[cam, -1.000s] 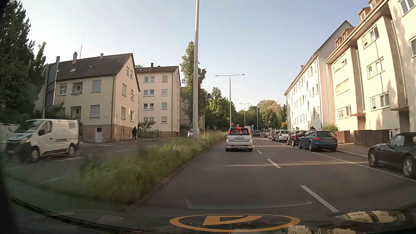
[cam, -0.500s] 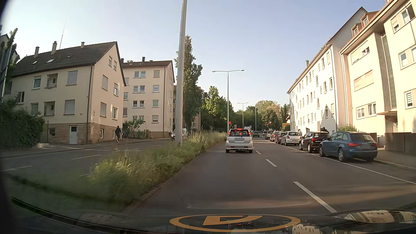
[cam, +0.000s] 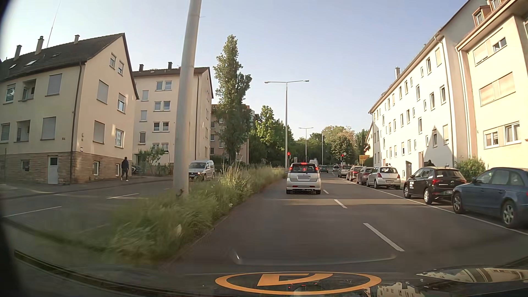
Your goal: Follow the waypoints while adhering to traffic rules and regulations
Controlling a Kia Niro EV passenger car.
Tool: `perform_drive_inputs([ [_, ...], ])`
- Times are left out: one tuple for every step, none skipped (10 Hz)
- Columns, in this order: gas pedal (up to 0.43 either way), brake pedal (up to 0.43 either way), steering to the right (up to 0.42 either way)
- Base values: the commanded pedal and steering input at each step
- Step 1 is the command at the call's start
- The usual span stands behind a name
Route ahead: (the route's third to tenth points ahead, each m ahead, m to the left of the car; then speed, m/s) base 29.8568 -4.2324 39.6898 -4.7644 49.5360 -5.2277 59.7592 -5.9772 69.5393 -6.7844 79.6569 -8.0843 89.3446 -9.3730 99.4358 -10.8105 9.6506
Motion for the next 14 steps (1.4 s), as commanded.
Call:
perform_drive_inputs([
  [0.02,0.0,0.01],
  [0.02,0.0,0.01],
  [0.02,0.0,0.01],
  [0.02,0.0,0.01],
  [0.028,0.0,0.01],
  [0.028,0.0,0.01],
  [0.028,0.0,0.01],
  [0.028,0.0,0.01],
  [0.028,0.0,0.01],
  [0.028,0.0,0.01],
  [0.02,0.0,0.01],
  [0.008,0.0,0.01],
  [0.0,0.0,0.01],
  [0.0,0.0,0.01],
])
